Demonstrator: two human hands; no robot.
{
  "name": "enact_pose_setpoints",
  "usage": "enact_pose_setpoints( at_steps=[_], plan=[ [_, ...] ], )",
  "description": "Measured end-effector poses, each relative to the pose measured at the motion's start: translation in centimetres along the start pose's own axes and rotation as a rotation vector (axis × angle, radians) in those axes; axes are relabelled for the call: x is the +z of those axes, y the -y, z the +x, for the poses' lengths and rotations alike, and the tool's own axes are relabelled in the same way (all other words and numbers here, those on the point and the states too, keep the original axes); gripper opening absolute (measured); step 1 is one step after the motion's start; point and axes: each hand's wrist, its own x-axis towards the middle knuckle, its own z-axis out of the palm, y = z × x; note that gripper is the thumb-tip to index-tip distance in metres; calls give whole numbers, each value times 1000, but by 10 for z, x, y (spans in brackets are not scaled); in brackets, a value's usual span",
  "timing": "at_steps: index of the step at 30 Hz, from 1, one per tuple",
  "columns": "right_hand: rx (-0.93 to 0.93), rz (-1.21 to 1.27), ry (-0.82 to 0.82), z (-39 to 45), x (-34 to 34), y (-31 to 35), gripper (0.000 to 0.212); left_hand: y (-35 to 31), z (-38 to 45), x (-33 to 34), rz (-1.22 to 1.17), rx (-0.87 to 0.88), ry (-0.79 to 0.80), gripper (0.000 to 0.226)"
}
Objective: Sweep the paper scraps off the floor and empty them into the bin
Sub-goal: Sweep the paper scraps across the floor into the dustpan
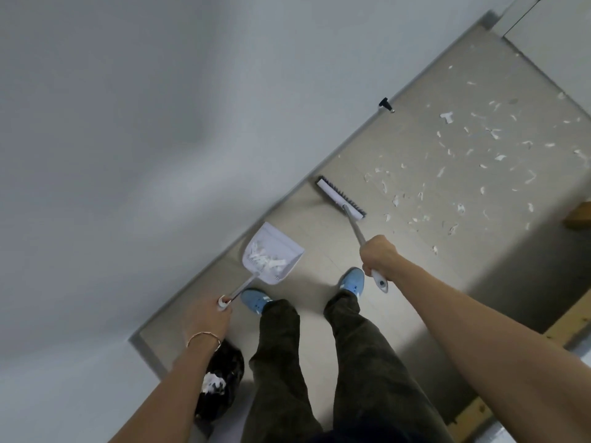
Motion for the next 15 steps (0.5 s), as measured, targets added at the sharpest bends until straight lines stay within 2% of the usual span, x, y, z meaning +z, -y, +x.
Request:
enact_pose_setpoints(
  at_steps=[1,3,5,7,9,13,15],
  plan=[
    [15,-20,-10,-4,1,4,18,6,3,1,-10,-13,-4,19],
    [24,-5,3,-8,9,14,28,20,8,3,15,-28,-1,23],
    [-47,-97,56,-12,25,22,23,33,13,5,36,-35,-9,25],
    [-70,-75,72,-14,44,26,2,37,16,3,30,-53,-31,21],
    [-83,-112,77,-16,66,28,22,35,17,1,34,-62,-42,20],
    [-153,-153,140,-32,101,31,13,39,22,2,15,-61,-26,18],
    [-179,-155,197,-39,111,32,16,48,26,6,4,-64,-5,20]
  ],
)
